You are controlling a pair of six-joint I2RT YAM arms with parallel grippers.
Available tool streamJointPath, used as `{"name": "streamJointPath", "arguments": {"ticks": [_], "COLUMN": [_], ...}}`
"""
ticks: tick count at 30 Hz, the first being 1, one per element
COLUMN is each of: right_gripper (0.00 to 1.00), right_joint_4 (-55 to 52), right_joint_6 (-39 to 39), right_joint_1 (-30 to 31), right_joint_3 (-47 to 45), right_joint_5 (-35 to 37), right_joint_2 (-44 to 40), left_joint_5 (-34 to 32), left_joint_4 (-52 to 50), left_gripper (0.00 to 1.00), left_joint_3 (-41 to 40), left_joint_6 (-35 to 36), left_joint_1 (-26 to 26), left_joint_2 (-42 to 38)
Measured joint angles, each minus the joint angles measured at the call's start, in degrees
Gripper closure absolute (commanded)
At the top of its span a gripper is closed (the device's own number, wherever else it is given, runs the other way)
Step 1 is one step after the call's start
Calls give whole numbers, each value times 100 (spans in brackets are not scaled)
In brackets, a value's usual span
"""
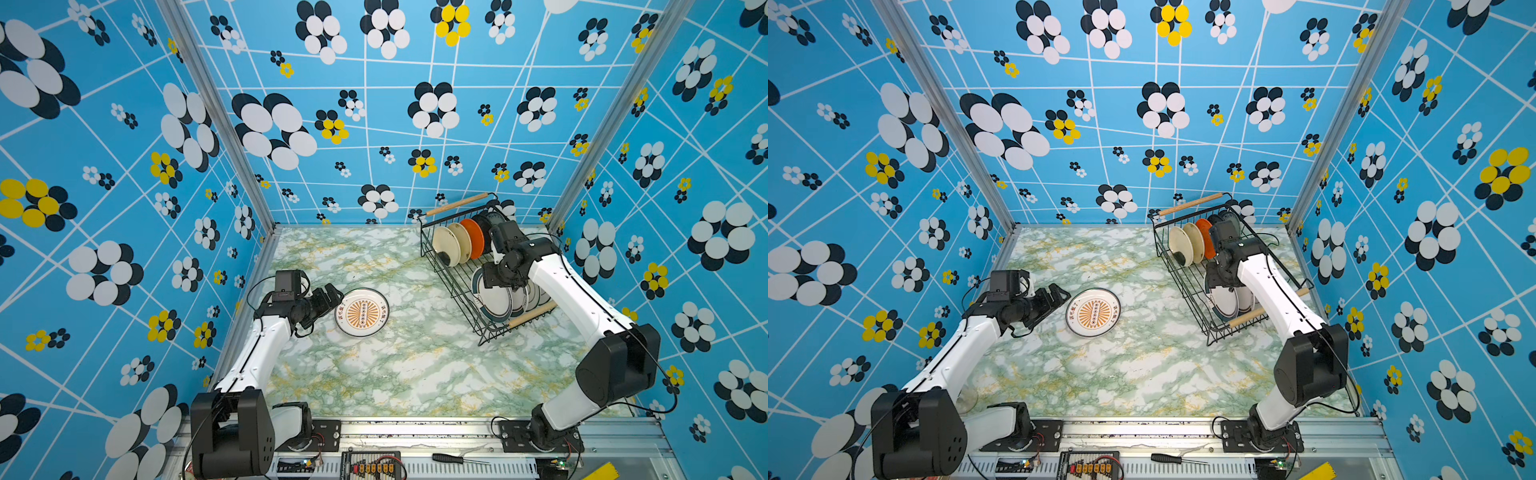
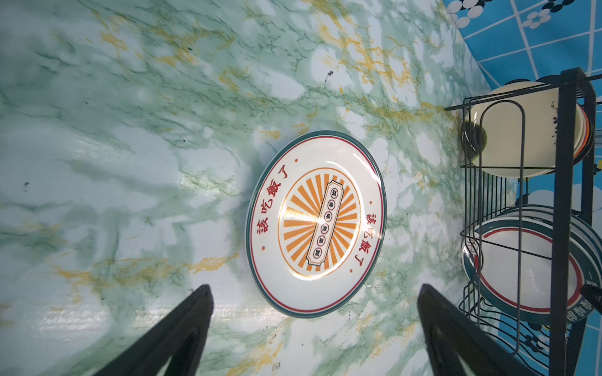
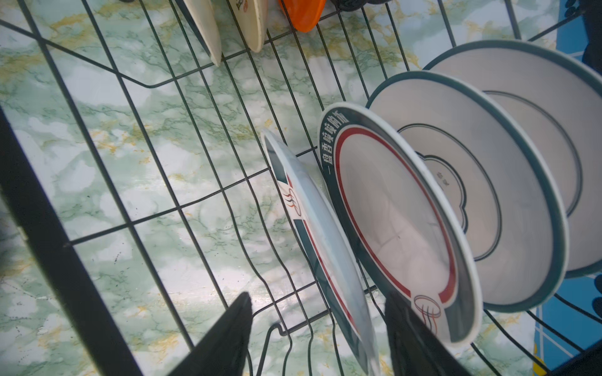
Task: Unload the plates from the dish rack
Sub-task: Pick up the plate from the dish rack.
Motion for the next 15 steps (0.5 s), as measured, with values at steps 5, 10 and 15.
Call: {"name": "streamJointPath", "arguments": {"ticks": [5,10,15], "right_gripper": [46,51,62], "right_joint_4": [177,289,369], "right_joint_6": [-13,-13,-24], "right_joint_1": [-26,-70,-103], "right_joint_3": [-166,-385,-511], "right_joint_5": [-63,-103,-127], "right_joint_2": [39,98,138], "left_joint_5": [-273,-1036,-1864], "left_joint_4": [-247,-612,-879], "left_gripper": [1,1,1], "left_joint_3": [44,308,662], "left_joint_6": [-48,-229,-380], "left_joint_1": [-267,-883,-1552], "left_joint_2": [-173,-168,-44]}}
